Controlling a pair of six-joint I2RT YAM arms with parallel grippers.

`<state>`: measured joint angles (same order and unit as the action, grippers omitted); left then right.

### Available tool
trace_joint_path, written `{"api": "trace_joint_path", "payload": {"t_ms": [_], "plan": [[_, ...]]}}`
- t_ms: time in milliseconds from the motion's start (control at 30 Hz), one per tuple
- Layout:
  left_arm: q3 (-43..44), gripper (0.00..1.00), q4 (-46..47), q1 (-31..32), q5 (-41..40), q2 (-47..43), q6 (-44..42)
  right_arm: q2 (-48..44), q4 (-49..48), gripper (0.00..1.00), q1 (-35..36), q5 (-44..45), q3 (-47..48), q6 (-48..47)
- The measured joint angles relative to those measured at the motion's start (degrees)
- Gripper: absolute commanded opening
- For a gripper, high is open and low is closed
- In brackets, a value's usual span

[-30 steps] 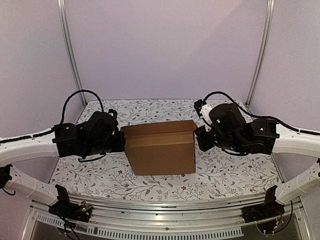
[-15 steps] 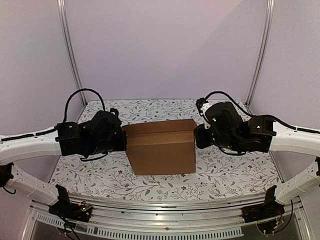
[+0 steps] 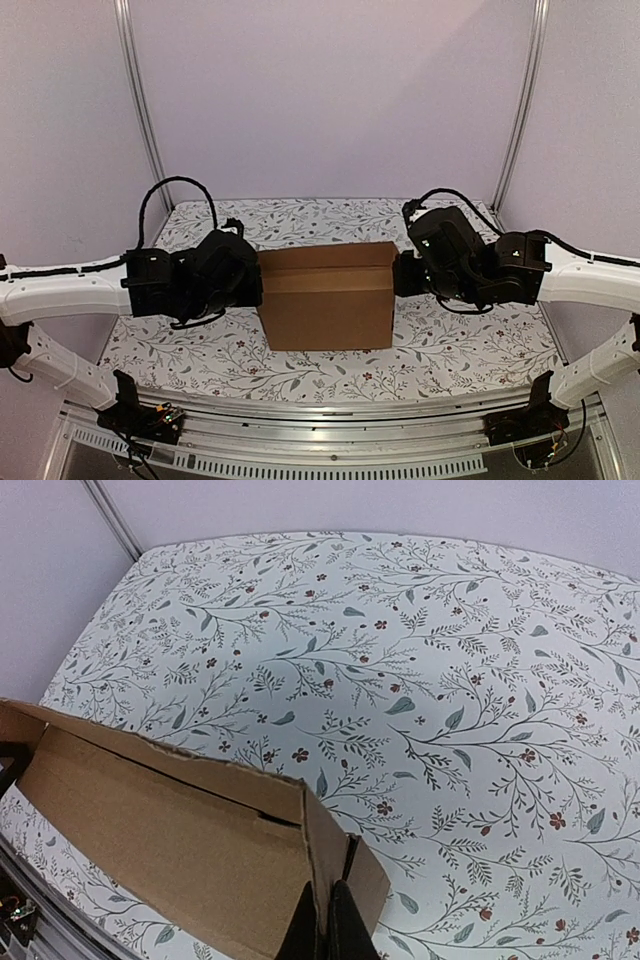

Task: Fold the paper box

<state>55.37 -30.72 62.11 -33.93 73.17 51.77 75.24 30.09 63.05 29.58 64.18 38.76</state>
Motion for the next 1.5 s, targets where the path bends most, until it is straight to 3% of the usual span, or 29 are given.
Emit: {"api": "trace_joint_path", "payload": {"t_ms": [333, 800, 1500], "plan": [[0.17, 0.00, 1.97, 2.21, -3.89, 2.32, 1.03, 0.00, 2.25, 0.00, 0.79, 2.36, 0.00, 6.05], [-0.04, 0.00, 3.56, 3.17, -4.31, 2.60, 1.44, 1.66, 1.92, 0.00, 5.25, 12.96, -2.03, 10.38], [0.92, 0.00, 4.24, 3.69, -4.24, 4.00, 1.49, 0.72, -9.38, 0.00, 7.15, 20.68, -10.86, 12.79]]}}
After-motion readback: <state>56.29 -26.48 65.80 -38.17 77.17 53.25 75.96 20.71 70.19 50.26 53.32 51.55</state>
